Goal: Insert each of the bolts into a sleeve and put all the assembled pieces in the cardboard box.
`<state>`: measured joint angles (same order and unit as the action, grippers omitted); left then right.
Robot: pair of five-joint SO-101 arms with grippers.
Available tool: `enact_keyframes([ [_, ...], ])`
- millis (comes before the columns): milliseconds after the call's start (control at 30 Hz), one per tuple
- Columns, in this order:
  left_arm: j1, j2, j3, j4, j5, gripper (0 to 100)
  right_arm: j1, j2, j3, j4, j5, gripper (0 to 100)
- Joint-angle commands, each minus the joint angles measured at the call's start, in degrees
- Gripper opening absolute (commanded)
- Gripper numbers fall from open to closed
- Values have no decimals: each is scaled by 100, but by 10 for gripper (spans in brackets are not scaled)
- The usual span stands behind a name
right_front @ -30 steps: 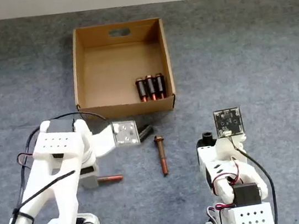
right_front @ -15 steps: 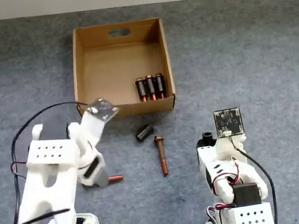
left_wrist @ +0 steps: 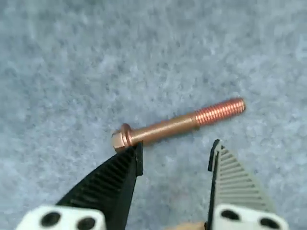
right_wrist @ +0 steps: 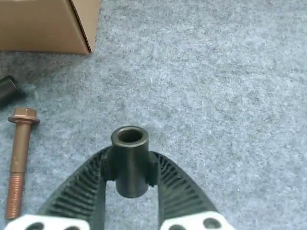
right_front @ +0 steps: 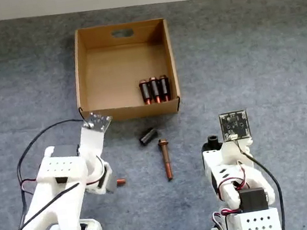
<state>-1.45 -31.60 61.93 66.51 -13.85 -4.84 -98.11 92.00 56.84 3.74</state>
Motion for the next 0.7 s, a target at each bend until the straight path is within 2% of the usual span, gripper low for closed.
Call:
enact_keyframes([
  [0,-224,-119,84,-563,105,234,75,-75,-40,13,-9,6],
  [200,-673,-119,295,-2084,1029,234,75,-75,-40,13,-9,6],
  [333,-664,-119,277,-2681,1873,234,75,-75,-40,13,-9,6],
  [500,-664,-119,312,-2716,2180,234,75,-75,-40,13,-9,6],
  [667,-664,-119,435,-2136,2198,234,75,-75,-40,13,-9,6],
])
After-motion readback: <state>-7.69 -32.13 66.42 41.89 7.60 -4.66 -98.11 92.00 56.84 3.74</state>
